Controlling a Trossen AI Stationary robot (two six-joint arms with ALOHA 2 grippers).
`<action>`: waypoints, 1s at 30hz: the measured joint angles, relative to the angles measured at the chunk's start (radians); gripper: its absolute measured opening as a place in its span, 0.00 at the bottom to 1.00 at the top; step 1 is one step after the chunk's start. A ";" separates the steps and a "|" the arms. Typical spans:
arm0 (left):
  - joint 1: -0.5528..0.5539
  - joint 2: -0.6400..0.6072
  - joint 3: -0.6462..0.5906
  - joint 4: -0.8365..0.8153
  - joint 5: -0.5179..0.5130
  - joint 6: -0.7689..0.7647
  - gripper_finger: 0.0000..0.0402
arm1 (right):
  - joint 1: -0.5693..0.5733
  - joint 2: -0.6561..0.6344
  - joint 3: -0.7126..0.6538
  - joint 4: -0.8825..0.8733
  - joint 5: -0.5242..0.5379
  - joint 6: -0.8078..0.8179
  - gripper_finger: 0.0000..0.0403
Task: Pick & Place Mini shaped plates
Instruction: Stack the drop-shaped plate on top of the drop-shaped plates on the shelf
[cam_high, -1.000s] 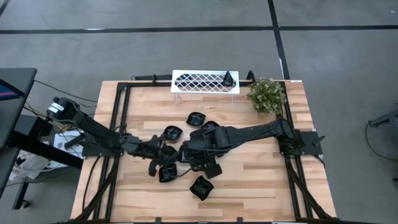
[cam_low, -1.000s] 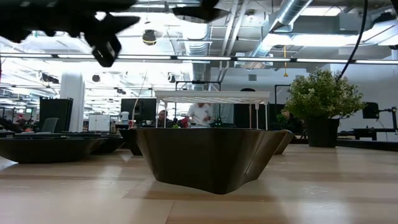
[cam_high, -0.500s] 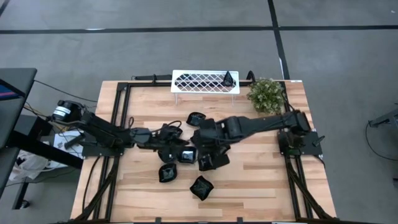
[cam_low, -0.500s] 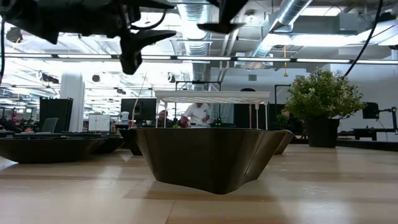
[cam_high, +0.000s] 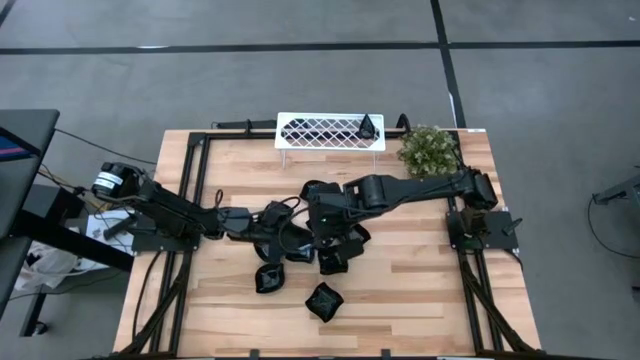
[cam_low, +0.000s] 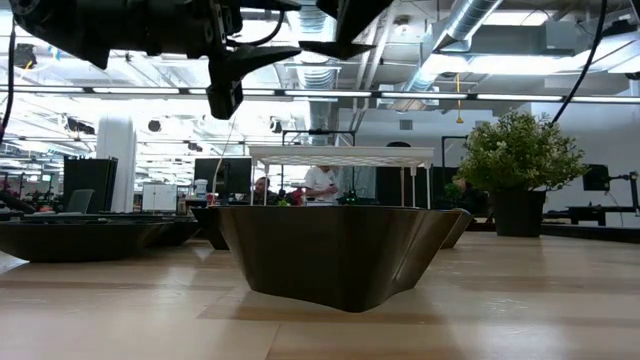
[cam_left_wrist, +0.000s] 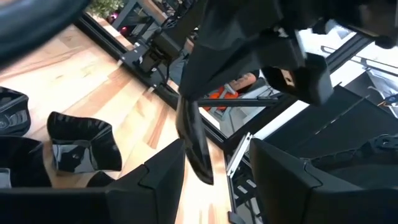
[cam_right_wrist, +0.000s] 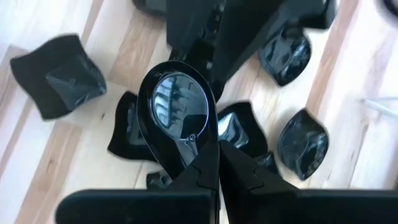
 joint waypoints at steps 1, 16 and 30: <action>0.000 0.000 0.000 -0.001 0.000 0.000 0.45 | 0.000 0.000 0.000 0.014 0.000 -0.004 0.00; 0.000 0.000 0.000 -0.003 -0.079 -0.004 0.45 | -0.027 0.001 0.014 0.061 0.083 0.028 0.00; 0.000 -0.001 -0.001 -0.015 -0.078 0.006 0.43 | -0.031 0.001 0.015 0.082 0.084 0.031 0.00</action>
